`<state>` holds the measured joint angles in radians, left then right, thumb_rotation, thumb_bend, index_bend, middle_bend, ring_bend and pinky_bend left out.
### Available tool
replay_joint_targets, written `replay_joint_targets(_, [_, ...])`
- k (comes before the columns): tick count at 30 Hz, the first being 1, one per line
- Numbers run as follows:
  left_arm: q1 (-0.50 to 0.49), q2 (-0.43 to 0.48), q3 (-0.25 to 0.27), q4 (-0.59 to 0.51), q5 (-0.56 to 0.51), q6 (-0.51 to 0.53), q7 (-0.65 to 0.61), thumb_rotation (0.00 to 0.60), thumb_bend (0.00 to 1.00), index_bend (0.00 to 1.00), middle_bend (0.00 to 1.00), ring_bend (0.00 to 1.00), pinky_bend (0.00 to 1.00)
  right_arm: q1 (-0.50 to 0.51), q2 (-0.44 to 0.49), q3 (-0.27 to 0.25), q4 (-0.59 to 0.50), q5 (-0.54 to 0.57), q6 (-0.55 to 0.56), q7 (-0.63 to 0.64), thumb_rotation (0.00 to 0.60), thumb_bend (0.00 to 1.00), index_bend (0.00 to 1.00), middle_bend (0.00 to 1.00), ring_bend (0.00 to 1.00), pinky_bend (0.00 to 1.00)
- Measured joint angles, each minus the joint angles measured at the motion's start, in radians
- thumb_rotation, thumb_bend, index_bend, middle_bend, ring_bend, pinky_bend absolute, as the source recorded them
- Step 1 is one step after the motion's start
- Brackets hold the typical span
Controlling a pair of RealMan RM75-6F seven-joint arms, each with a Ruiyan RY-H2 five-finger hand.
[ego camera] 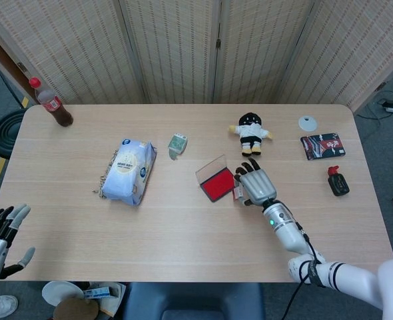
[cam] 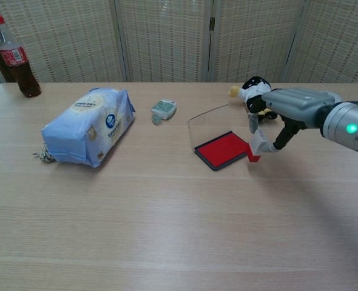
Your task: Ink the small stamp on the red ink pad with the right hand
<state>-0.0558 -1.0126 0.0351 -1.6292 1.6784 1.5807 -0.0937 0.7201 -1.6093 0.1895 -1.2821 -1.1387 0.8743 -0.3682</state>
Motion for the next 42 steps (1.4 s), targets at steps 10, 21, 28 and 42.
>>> replay_joint_targets(10, [0.003,0.007,0.006,0.003,0.015,0.009,-0.021,0.600,0.34,0.00,0.00,0.00,0.03,0.050,-0.046,0.029,0.028,0.074,-0.019,-0.050,0.600,0.25,0.77,0.29,0.14,0.00])
replay_joint_targets(21, [0.002,0.022,0.013,0.017,0.030,0.018,-0.083,0.600,0.34,0.00,0.00,0.00,0.03,0.109,-0.134,0.049,0.130,0.124,-0.041,-0.080,0.600,0.25,0.77,0.29,0.15,0.00])
replay_joint_targets(28, [0.000,0.030,0.017,0.028,0.041,0.022,-0.115,0.600,0.34,0.00,0.00,0.00,0.03,0.137,-0.175,0.058,0.179,0.140,-0.048,-0.084,0.600,0.25,0.77,0.29,0.15,0.00])
replay_joint_targets(42, [0.002,0.036,0.020,0.037,0.046,0.034,-0.141,0.600,0.34,0.00,0.00,0.00,0.03,0.181,-0.207,0.068,0.221,0.196,-0.066,-0.151,0.600,0.26,0.77,0.29,0.15,0.00])
